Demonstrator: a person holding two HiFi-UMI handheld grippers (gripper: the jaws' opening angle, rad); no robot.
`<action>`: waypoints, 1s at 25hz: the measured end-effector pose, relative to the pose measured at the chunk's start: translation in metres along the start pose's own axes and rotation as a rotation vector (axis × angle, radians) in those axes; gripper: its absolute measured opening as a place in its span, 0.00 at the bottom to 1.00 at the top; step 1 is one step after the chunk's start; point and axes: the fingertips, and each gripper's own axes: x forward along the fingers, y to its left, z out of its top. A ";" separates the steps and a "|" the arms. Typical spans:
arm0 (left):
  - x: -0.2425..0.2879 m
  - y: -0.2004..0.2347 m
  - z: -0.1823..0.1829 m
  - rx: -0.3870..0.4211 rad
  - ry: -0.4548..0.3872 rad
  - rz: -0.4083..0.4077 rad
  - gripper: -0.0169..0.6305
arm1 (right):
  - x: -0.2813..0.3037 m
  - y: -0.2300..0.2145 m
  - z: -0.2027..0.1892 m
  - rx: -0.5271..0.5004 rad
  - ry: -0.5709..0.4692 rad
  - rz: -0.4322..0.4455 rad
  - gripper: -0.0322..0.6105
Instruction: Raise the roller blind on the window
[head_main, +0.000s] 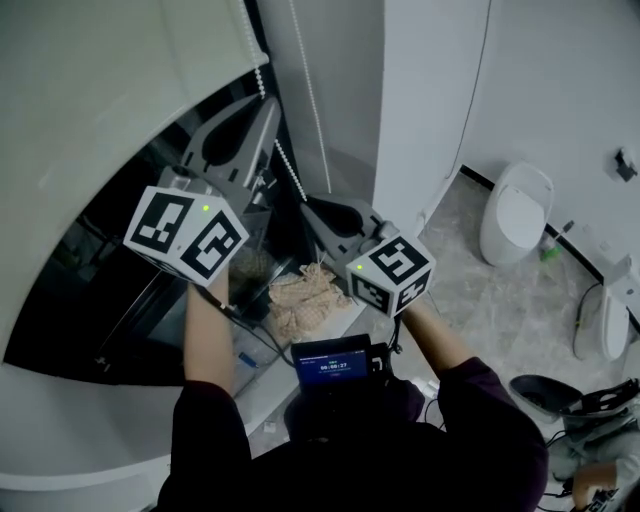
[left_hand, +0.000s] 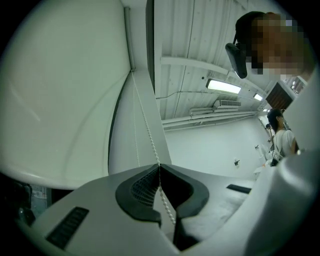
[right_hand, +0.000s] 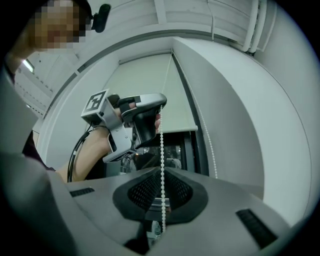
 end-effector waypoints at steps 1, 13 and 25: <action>-0.002 0.001 0.001 0.006 -0.002 0.004 0.05 | -0.001 -0.002 0.003 0.005 -0.013 0.006 0.07; -0.020 -0.008 -0.100 -0.098 0.164 -0.052 0.05 | 0.023 -0.023 0.142 0.076 -0.136 0.166 0.18; -0.041 -0.066 -0.157 -0.158 0.244 -0.106 0.05 | 0.030 -0.006 0.168 -0.083 -0.126 0.121 0.08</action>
